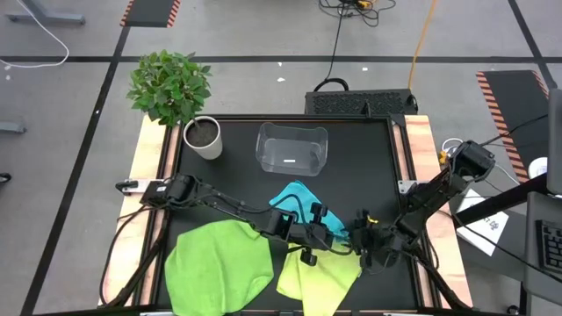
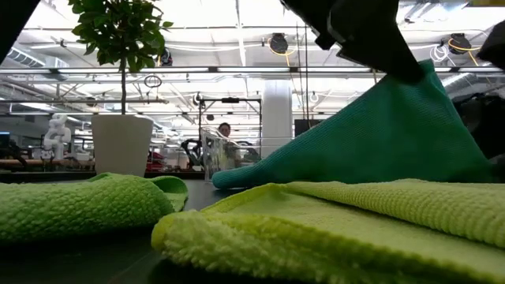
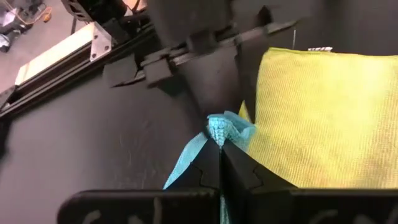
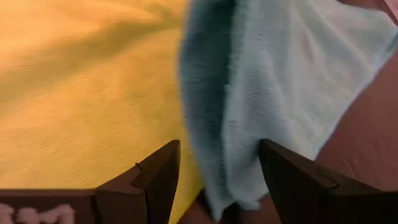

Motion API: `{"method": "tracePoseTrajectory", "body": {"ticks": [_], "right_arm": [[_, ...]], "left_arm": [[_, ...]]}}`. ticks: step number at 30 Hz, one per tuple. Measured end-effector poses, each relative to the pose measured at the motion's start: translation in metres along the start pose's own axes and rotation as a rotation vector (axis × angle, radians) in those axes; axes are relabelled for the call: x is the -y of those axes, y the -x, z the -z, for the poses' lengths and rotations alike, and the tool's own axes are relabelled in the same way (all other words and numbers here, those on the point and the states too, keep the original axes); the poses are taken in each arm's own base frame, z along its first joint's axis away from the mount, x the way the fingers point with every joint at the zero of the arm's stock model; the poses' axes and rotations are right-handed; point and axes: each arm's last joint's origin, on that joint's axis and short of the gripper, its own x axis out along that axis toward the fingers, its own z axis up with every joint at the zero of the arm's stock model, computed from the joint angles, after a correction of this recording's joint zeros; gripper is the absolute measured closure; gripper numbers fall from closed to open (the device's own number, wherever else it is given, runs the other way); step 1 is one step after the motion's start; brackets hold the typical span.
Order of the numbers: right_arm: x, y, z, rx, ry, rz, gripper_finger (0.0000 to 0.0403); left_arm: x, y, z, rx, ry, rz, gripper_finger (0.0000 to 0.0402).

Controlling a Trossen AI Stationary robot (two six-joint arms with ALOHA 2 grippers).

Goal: Fold microfiber towels
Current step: Fold the blue towel

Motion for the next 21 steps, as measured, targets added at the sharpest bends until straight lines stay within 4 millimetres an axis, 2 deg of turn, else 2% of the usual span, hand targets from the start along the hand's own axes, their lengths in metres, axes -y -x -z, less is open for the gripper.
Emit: {"method": "tracePoseTrajectory", "body": {"ticks": [7, 10, 13, 17, 18, 21], "right_arm": [[0.008, -0.014, 0.004, -0.049, -0.045, 0.070, 0.0193], [0.010, -0.017, 0.005, -0.056, -0.069, 0.084, 0.0207], [0.011, -0.017, 0.003, -0.050, -0.070, 0.089, 0.0258], [0.010, -0.011, -0.009, -0.009, -0.017, 0.054, 0.0374], [0.009, -0.008, -0.013, 0.004, -0.002, 0.046, 0.0388], [0.010, 0.000, -0.023, 0.045, -0.014, 0.022, 0.0391]], "left_arm": [[0.007, 0.002, 0.000, -0.007, 0.001, 0.023, 0.0401], [0.013, 0.004, -0.001, -0.011, -0.015, 0.033, 0.0400], [0.017, 0.005, 0.001, -0.040, -0.018, 0.043, 0.0400], [0.019, 0.006, 0.005, -0.087, -0.026, 0.027, 0.0400], [0.020, 0.006, 0.006, -0.096, -0.029, 0.024, 0.0400], [0.022, 0.007, 0.006, -0.107, -0.033, 0.020, 0.0400]]}}
